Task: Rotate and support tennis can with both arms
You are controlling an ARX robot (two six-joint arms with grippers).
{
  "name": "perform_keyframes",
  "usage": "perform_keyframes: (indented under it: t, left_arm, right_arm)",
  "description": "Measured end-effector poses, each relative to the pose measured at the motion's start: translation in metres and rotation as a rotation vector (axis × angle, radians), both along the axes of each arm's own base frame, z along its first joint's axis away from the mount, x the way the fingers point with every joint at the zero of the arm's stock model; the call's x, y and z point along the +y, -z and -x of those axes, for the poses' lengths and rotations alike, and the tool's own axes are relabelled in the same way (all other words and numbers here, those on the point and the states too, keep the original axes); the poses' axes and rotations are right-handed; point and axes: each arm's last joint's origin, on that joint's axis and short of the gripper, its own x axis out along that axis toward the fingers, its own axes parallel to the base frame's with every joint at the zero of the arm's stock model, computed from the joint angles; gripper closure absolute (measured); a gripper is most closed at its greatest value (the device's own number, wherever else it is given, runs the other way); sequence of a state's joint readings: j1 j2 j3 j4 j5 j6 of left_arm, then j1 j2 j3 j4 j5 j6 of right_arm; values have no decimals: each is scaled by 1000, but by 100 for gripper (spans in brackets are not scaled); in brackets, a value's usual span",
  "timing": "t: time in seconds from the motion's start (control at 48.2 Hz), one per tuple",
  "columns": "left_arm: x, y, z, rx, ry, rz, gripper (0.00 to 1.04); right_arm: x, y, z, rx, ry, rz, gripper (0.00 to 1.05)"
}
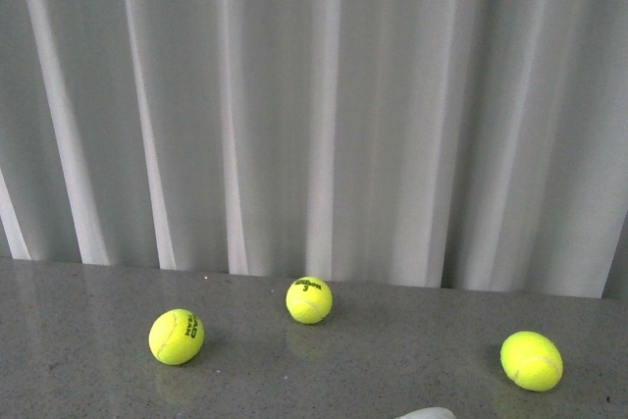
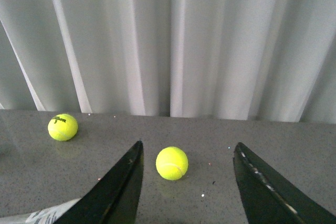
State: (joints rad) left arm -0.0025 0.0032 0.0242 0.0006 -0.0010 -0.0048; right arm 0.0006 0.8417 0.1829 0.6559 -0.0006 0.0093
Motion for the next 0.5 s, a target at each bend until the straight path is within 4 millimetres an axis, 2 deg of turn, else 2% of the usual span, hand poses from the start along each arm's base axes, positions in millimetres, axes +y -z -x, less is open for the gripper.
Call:
perform_keyframes:
  t: [0.27, 0.311, 0.498]
  left_arm:
    - [0, 0, 0, 0, 0, 0, 7]
    - [0, 0, 0, 0, 0, 0, 7]
    - [0, 0, 0, 0, 0, 0, 7]
  right_arm:
    - [0, 14, 19, 8, 0, 5, 99]
    - [0, 14, 21, 6, 0, 10, 102]
    - [0, 20, 31, 7, 0, 9, 101]
